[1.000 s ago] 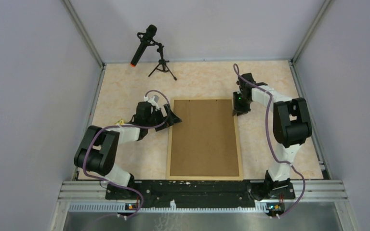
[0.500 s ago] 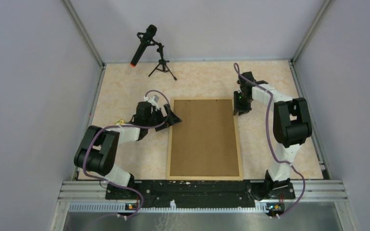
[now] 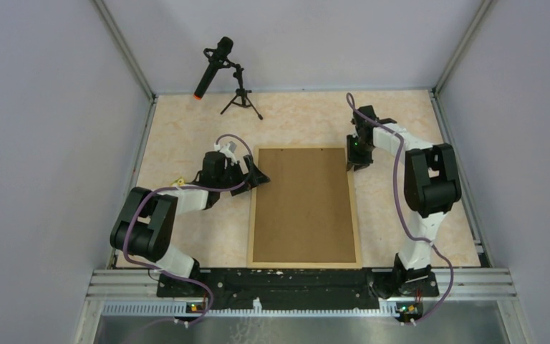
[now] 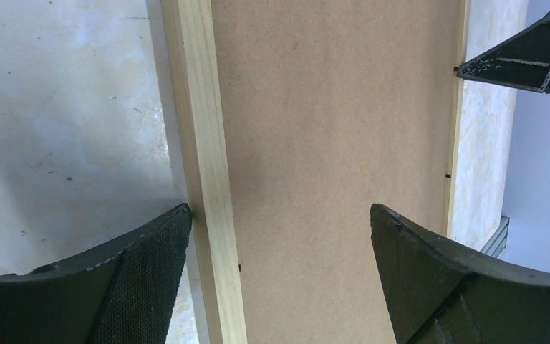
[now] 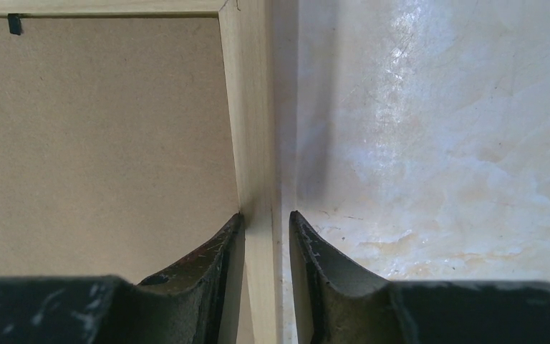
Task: Put the photo into the frame
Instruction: Install the photo frame at the center of the board.
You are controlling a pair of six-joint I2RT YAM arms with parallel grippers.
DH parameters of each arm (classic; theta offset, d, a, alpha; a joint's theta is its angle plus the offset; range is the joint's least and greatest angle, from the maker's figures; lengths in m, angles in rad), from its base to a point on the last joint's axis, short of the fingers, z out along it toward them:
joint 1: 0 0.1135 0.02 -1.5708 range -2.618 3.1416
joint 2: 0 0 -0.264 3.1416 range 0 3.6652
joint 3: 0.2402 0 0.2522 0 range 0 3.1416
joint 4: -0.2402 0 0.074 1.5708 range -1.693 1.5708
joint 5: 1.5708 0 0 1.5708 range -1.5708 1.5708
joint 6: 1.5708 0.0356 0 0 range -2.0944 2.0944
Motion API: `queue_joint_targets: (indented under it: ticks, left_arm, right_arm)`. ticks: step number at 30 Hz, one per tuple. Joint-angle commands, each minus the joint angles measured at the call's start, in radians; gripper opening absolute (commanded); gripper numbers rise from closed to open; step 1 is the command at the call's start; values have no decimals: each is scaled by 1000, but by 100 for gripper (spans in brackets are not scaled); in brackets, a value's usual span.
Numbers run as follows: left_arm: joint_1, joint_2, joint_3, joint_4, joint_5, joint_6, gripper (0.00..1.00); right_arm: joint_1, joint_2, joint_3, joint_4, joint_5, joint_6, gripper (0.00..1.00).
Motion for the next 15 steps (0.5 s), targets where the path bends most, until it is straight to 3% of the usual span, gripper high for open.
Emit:
queue_joint_targets:
  ticks: [1,15]
  left_arm:
    - [-8,17,-30,-71,29,-4,98]
    - [1,35,-21,-73,50,-1,98]
  right_arm:
    - [4,41,29,8,61,-18,28]
    - [-10,145,61,-25,50,-36,30]
